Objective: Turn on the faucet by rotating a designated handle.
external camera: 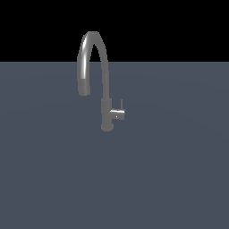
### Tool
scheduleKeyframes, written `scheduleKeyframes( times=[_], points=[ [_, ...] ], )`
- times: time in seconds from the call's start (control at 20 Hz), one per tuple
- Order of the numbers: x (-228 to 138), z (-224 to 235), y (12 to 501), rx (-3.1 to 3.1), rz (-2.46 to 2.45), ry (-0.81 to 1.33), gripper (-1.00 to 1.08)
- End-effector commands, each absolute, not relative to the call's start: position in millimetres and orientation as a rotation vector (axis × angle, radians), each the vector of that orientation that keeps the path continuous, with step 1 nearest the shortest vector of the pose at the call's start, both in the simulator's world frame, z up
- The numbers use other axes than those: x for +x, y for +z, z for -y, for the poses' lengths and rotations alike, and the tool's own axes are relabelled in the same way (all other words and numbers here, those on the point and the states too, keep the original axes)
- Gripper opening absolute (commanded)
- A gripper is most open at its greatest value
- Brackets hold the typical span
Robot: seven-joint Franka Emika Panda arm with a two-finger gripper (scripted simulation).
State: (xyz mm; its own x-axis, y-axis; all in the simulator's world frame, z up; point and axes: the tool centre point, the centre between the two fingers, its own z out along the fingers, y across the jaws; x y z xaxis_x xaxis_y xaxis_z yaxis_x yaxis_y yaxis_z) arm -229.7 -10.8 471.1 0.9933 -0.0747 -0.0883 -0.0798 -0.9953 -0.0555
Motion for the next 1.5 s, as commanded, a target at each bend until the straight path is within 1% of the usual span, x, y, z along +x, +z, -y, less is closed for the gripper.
scheduleKeyframes(
  times=[0.0,0.75,1.45],
  points=[
    [-219.6,10.0,468.0,-3.048,-0.160,0.167,-1.00],
    [-135.4,10.7,434.4,-2.754,-0.482,0.431,-1.00],
    [-57.2,22.1,381.7,-2.391,-0.761,0.660,-1.00]
  ],
)
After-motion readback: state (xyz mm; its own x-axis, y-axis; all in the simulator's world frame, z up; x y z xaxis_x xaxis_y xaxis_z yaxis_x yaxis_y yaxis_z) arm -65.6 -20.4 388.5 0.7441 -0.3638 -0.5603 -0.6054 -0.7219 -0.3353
